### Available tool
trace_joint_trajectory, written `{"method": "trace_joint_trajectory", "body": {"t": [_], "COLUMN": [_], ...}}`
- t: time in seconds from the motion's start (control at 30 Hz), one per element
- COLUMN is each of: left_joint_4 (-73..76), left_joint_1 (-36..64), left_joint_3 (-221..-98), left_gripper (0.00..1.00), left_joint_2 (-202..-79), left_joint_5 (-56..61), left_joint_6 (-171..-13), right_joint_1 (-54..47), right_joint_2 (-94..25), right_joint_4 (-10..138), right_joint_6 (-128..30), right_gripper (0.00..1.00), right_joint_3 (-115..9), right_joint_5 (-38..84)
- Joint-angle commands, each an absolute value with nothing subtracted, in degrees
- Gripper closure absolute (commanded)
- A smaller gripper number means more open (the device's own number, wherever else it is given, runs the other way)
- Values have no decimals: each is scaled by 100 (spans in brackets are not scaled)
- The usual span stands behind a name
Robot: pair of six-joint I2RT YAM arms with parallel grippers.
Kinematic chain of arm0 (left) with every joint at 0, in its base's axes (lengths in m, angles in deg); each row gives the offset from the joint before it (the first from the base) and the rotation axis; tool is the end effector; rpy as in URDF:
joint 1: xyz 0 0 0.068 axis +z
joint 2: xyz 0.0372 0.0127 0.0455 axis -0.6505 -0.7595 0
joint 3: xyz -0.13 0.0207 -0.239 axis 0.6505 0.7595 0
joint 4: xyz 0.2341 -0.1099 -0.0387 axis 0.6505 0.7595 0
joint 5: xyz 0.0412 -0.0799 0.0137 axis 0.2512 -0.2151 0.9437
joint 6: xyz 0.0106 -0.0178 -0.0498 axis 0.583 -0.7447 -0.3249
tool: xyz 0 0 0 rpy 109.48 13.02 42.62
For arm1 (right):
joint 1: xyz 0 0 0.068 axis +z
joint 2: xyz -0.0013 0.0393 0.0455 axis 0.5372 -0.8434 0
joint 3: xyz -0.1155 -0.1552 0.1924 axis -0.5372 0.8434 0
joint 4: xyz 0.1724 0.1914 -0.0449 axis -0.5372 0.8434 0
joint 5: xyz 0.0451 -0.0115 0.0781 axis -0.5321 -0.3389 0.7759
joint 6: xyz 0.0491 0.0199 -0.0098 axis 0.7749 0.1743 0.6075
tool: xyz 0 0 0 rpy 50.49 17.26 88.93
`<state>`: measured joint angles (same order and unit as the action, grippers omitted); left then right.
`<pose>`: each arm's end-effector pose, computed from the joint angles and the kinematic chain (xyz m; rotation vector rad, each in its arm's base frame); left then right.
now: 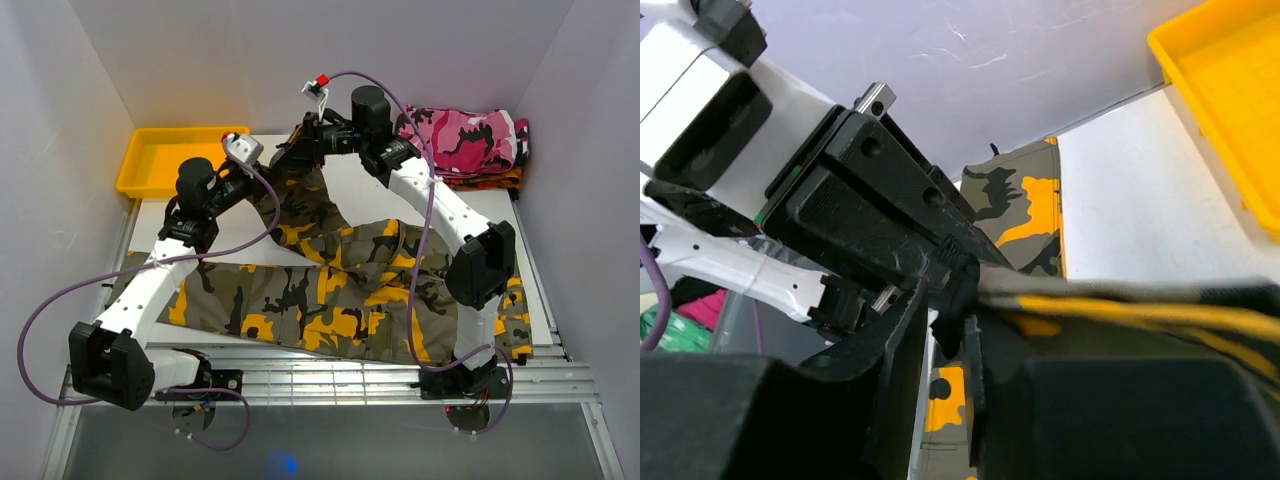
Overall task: Fold and stack the trousers
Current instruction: Flatten the trousers out
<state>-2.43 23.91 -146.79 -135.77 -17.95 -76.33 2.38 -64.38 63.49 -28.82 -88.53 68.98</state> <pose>0.2734 -0.0998 0.3619 0.6660 1.5581 -0.5887 0.3574 0.2837 0.4199 -0.9206 1.5580 1.5252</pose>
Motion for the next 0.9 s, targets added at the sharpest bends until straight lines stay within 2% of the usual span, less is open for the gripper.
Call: {"method": "trace_joint_trajectory", "body": {"t": [0.0,0.07,0.13,0.23,0.27,0.33,0.43,0.6,0.73,0.87], "left_joint_4": [-104,1,124,265,326,677,1536,2365,3811,4649], "left_joint_1": [2440,2475,2537,2660,2695,2756,2871,2933,2968,3003], "left_joint_3": [-14878,-14922,-15018,-15220,-15412,-15677,-16178,-15969,-15871,-15853], "left_gripper": [100,100,100,100,100,100,100,100,100,100], "left_joint_2": [-13420,-13280,-13201,-13069,-13103,-13217,-13498,-13315,-12946,-12157], "left_joint_5": [-1238,-836,-422,728,1062,2044,2925,3507,3930,3598], "left_joint_6": [-7634,-7757,-7775,-7802,-7828,-7872,-8293,-9285,-10454,-11175], "right_joint_1": [161,-162,-558,-1490,-1814,-2036,-2203,-2335,-2432,-2573], "right_joint_2": [-6011,-5801,-5616,-5098,-4852,-4623,-4245,-3866,-3822,-3751], "right_joint_4": [6873,7661,8122,8789,9296,9765,10241,10242,10268,10286], "right_joint_6": [-3496,-4135,-4428,-5094,-5863,-6535,-7591,-8269,-8524,-8753], "right_gripper": [46,24,18,25,28,31,36,40,42,44], "right_joint_3": [-9229,-9256,-9151,-8405,-7994,-7544,-6446,-5083,-4721,-4492], "right_joint_5": [6864,6539,6187,5722,5371,5000,4227,3645,3487,3504]}}
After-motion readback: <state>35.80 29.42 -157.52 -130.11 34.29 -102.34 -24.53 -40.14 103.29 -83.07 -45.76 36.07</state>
